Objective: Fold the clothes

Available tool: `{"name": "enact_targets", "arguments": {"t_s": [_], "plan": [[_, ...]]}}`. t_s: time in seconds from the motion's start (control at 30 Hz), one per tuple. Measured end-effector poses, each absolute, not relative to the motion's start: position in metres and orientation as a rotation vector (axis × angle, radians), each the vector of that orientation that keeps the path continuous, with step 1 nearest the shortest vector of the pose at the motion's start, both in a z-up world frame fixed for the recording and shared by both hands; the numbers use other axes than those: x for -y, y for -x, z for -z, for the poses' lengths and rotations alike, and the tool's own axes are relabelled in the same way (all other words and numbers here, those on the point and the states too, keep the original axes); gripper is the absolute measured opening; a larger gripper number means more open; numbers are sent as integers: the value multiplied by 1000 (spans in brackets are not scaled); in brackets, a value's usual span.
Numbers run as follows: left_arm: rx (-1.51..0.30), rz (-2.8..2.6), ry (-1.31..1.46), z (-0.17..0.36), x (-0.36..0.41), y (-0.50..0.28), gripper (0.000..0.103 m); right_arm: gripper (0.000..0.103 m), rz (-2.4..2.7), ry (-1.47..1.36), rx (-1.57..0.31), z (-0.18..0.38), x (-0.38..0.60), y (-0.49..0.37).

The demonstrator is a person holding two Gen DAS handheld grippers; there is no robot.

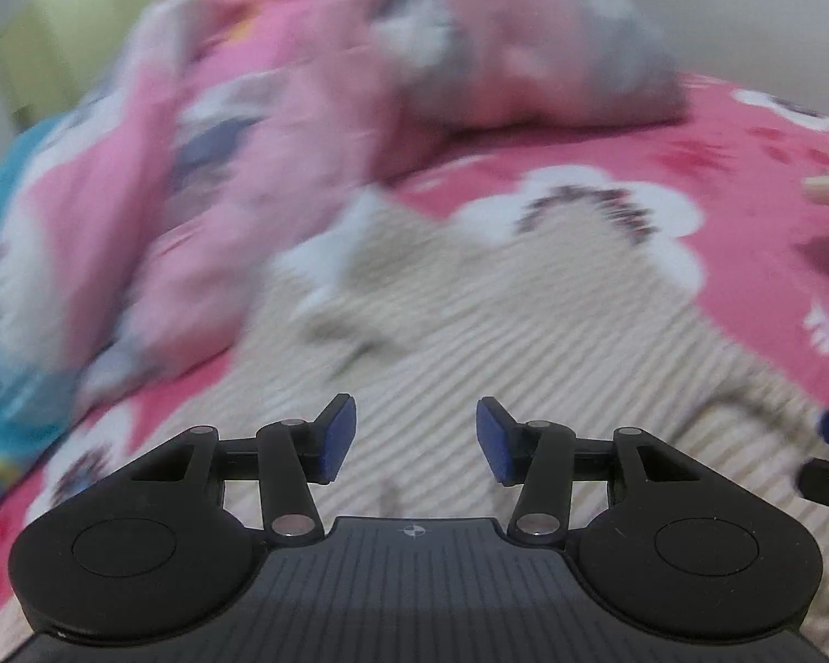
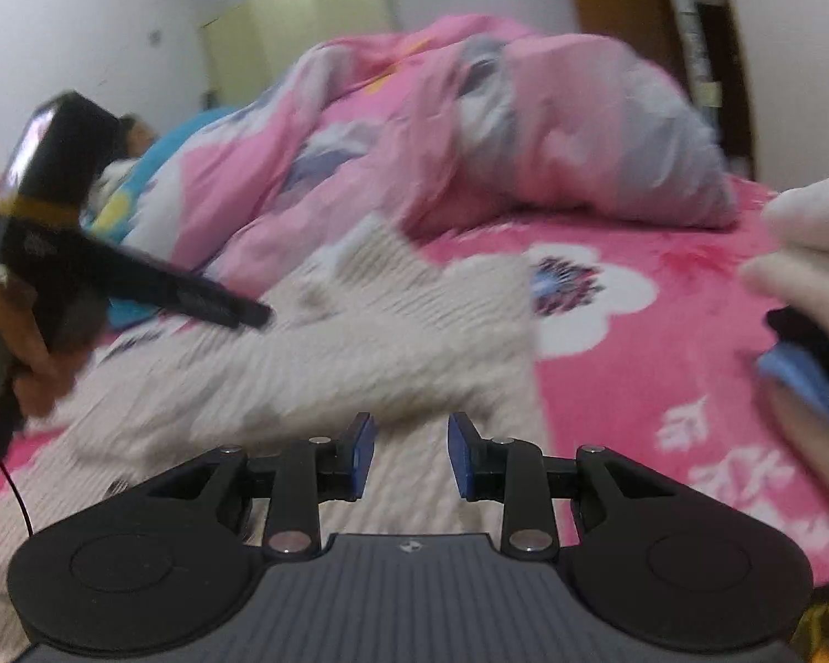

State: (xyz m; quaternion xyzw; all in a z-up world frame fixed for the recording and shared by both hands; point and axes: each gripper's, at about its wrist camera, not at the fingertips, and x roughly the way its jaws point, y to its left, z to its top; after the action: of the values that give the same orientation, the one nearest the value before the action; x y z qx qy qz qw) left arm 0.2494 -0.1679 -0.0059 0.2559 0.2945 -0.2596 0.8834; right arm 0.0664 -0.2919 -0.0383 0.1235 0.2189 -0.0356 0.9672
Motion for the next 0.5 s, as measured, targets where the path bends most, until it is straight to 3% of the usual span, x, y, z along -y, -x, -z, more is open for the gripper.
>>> {"name": "enact_targets", "arguments": {"t_s": [0.13, 0.27, 0.5], "plan": [[-595, 655, -576, 27, 218, -258, 48, 30, 179, -249, -409, 42, 303, -98], [-617, 670, -618, 58, 247, -278, 48, 24, 190, -304, -542, 76, 309, -129], [-632, 562, -492, 78, 255, -320, 52, 23, 205, -238, -586, 85, 300, -124]]}}
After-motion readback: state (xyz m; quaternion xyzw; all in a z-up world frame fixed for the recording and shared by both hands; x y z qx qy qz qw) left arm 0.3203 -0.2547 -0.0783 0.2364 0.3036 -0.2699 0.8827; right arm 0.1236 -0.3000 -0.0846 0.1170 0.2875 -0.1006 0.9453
